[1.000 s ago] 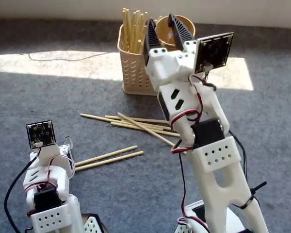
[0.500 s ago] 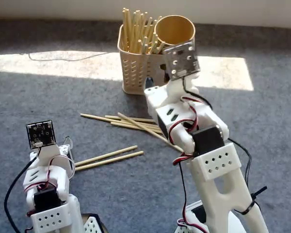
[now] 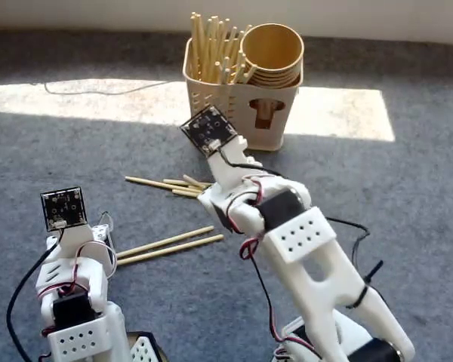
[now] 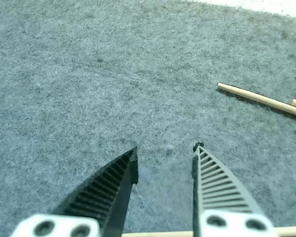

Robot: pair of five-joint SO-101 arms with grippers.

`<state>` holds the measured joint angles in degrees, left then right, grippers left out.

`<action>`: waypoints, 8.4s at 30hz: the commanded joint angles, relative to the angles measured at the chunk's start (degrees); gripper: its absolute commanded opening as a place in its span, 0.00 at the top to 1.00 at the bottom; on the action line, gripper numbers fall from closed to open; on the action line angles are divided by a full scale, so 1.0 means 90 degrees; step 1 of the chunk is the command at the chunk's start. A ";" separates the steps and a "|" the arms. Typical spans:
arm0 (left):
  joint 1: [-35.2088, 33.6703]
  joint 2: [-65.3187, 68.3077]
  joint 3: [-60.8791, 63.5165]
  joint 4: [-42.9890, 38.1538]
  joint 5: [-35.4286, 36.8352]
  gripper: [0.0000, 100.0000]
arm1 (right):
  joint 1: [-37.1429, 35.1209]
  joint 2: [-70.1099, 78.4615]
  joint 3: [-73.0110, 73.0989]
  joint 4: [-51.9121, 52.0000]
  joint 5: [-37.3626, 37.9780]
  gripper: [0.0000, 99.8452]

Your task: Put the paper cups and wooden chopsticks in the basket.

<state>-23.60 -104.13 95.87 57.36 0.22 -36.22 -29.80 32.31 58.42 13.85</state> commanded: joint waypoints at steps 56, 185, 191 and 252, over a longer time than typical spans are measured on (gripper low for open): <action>-0.0044 -0.0044 0.0142 -0.0107 -0.0059 0.82 | 0.0269 0.4293 -0.3092 0.0786 0.0313 1.00; -0.0034 -0.0044 0.0142 -0.0107 -0.0059 0.82 | 0.1587 -0.0444 -0.0640 -0.5416 -0.1963 0.97; -0.0034 -0.0044 0.0142 -0.0107 -0.0068 0.82 | 0.1128 -0.1197 -0.0747 -0.3326 -0.1934 0.97; -0.0298 -0.0063 0.0122 -0.0127 -0.0068 0.82 | -0.0444 0.4742 -0.1617 -0.1958 0.0703 0.93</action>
<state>-27.47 -104.13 96.04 57.01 0.22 -40.62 13.19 19.74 40.48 19.30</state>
